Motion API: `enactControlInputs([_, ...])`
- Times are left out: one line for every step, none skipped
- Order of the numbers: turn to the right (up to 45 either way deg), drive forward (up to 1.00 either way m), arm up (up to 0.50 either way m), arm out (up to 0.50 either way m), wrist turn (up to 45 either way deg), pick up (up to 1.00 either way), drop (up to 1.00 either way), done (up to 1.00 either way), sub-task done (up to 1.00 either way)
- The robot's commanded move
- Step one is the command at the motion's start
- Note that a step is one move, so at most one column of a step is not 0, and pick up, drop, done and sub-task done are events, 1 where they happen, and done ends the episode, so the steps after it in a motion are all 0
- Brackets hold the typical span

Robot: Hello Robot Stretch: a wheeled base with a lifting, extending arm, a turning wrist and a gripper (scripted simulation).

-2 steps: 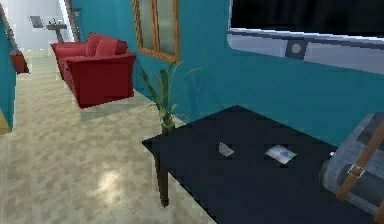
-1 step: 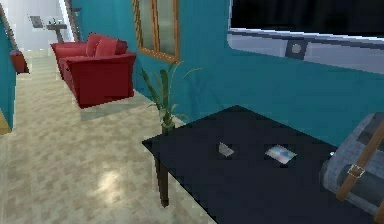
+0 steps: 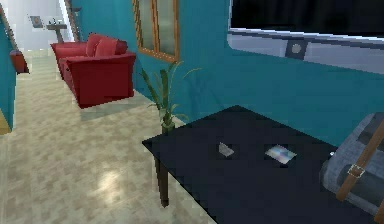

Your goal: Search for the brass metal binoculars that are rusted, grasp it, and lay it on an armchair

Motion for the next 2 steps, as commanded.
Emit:
enactControlInputs([0.0,0.00,0.00,0.00,18.0,0.00,0.00,0.00,0.00])
enactControlInputs([0.0,0.00,-0.30,0.00,0.0,0.00,0.00,0.00,0.00])
